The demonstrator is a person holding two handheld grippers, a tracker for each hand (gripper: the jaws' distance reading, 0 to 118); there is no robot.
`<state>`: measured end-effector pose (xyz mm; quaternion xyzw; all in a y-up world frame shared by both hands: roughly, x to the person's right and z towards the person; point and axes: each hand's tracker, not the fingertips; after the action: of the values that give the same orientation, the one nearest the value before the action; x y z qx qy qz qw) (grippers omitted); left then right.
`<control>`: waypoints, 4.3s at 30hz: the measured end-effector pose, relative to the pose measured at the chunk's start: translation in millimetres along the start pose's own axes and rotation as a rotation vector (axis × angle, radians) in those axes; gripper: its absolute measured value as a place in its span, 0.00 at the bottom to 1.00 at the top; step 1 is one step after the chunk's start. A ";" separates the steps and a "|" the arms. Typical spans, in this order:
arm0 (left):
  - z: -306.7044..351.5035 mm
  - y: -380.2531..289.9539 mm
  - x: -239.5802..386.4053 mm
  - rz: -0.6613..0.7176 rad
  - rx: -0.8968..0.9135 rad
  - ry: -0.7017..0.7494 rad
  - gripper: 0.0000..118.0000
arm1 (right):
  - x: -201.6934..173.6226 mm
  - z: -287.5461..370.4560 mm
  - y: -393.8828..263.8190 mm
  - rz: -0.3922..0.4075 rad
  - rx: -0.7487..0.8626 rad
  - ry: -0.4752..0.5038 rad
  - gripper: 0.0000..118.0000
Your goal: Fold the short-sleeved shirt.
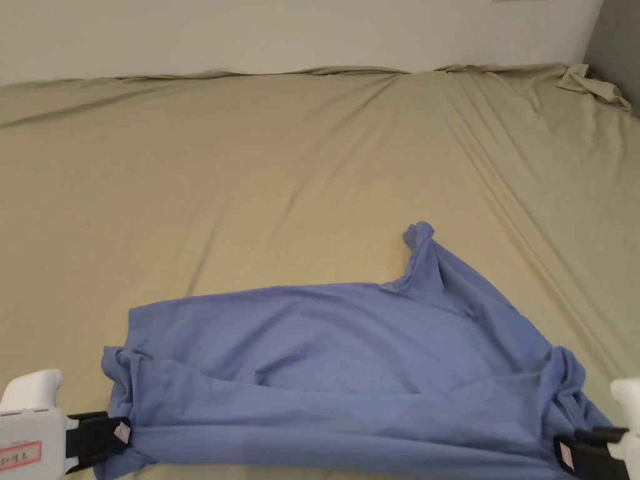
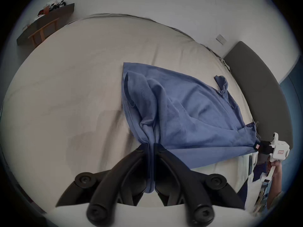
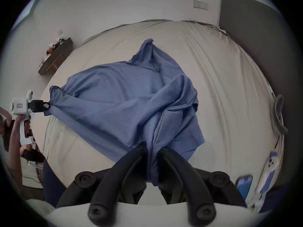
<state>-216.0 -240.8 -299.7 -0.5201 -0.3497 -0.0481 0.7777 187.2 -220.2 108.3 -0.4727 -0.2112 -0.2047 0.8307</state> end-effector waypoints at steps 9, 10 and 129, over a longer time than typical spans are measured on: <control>-9.1 -65.7 -11.2 0.011 -0.127 0.088 0.04 | -3.4 -43.7 -68.1 -0.001 -0.148 -0.046 0.10; -16.8 -66.6 -11.6 0.017 -0.128 0.106 0.04 | -2.5 -53.9 -69.5 -0.004 -0.162 -0.053 0.10; 6.7 -38.9 29.9 -0.095 0.180 0.144 0.00 | -65.3 -3.7 17.8 0.077 0.158 -0.039 0.02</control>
<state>-213.9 -244.1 -250.4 -0.4263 -0.3199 -0.0904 0.8413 143.4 -205.9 58.6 -0.4172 -0.2244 -0.1460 0.8685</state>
